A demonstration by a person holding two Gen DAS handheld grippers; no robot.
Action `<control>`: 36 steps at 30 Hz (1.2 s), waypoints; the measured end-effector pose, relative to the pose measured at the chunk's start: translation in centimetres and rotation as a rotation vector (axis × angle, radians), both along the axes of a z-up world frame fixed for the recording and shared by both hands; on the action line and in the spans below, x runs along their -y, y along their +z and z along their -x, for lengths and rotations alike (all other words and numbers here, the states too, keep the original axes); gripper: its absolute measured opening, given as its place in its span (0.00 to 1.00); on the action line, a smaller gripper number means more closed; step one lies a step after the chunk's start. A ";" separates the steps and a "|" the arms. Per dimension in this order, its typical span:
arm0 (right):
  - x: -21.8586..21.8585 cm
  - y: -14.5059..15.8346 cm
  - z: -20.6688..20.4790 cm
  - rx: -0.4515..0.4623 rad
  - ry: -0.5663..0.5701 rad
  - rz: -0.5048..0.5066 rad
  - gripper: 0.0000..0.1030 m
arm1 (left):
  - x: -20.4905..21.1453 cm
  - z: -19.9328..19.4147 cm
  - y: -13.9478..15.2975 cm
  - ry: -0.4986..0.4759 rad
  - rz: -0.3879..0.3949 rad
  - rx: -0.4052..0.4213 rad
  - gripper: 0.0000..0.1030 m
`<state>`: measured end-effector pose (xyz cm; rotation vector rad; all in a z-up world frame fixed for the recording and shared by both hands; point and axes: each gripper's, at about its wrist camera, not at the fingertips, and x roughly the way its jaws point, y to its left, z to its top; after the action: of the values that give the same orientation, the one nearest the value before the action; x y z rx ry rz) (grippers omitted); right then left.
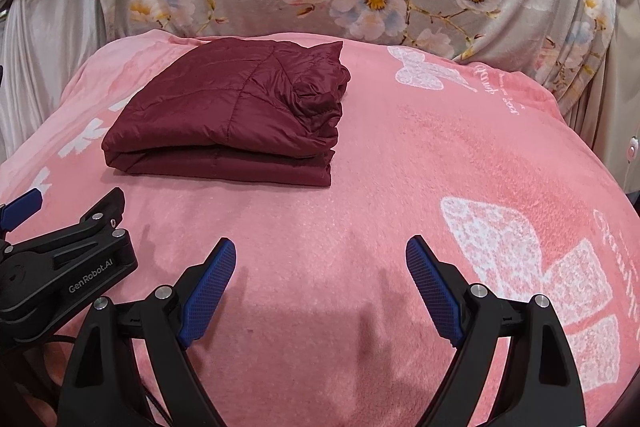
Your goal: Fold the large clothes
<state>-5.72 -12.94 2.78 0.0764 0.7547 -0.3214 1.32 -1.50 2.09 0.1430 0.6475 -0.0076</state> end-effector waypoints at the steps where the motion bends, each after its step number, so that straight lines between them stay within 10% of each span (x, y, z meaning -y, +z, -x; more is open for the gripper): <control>1: 0.0 0.0 0.0 0.000 0.000 0.001 0.83 | 0.0 0.0 0.0 0.001 0.000 0.000 0.95; 36: -1.0 -0.2 -0.4 -0.011 0.039 0.012 0.83 | -0.1 -0.1 -0.2 0.012 0.004 -0.026 0.95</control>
<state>-5.33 -11.99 2.53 0.0482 0.7643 -0.2895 1.44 -1.35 1.93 0.1356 0.6741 0.0008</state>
